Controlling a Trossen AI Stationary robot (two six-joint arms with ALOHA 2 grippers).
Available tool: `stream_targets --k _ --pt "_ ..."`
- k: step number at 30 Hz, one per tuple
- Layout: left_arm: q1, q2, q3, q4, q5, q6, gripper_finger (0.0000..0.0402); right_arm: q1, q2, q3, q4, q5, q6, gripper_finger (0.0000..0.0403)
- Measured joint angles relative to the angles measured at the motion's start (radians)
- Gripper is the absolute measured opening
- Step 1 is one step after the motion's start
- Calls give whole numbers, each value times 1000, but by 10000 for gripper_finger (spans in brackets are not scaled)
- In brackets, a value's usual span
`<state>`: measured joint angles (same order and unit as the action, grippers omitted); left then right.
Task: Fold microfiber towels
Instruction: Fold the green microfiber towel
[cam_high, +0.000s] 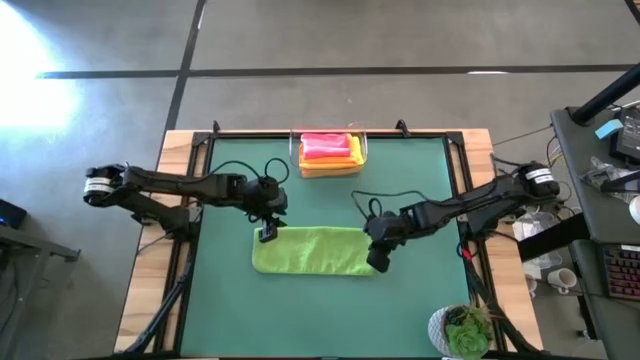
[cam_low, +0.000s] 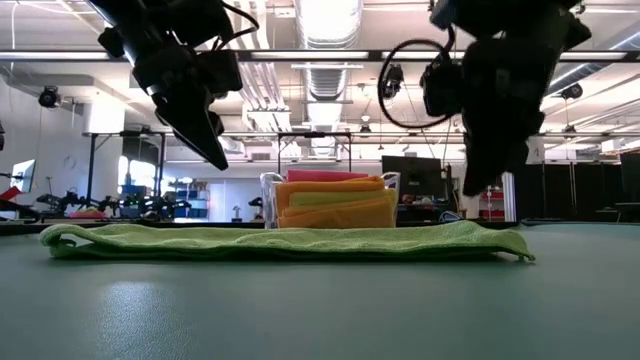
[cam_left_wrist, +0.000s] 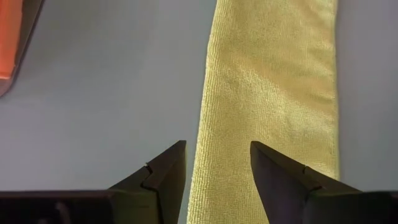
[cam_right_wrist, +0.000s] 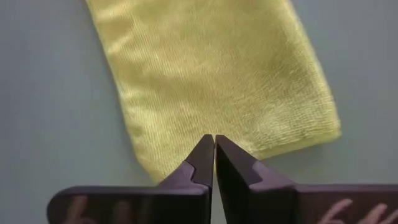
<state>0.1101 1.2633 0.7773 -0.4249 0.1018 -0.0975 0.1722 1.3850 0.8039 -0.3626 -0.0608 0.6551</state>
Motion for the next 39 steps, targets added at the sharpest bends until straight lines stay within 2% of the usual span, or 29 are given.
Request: stream_targets --k 10,17,24,31,33,35,39 --pt "2 0 0 0 -8 3 162 -3 131 -7 45 5 -19 8" --pt "1 0 0 -2 -9 2 162 -84 151 -6 19 28 -28 8" --pt "1 0 0 -1 -10 2 162 -250 138 -3 -112 117 -103 8" --pt "1 0 0 -2 -5 1 162 -444 131 -4 -131 226 -208 8" --pt "1 0 0 -3 -5 0 162 -488 112 -7 -144 218 -211 8" --pt "1 0 0 -6 -4 -1 162 -506 78 -9 -151 180 -201 8" --pt "1 -2 0 -12 -2 -41 162 -458 -33 -8 -140 160 -138 8"
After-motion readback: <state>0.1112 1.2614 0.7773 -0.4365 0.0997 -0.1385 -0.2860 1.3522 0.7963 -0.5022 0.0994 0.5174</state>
